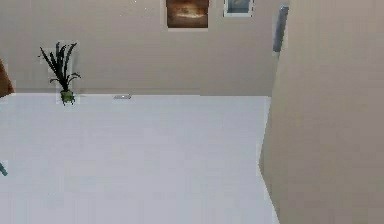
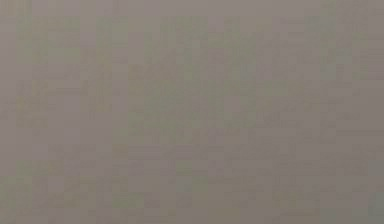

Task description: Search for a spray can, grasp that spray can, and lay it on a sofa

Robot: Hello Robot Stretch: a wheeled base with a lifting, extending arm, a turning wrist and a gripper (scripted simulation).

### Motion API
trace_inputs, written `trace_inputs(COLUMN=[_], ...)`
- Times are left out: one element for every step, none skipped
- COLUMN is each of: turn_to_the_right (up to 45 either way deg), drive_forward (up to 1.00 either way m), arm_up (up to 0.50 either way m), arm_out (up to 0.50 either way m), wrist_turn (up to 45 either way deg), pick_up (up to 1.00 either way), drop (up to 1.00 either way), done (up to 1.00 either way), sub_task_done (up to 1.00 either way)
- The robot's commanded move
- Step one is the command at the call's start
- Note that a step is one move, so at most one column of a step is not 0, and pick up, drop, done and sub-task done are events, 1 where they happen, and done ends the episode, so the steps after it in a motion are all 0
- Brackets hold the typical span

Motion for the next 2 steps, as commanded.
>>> trace_inputs(turn_to_the_right=[0.0, 3.0], drive_forward=[1.0, 0.0], arm_up=[0.0, 0.0], arm_out=[0.0, 0.0], wrist_turn=[0.0, 0.0], pick_up=[0.0, 0.0], drop=[0.0, 0.0], done=[0.0, 0.0], sub_task_done=[0.0, 0.0])
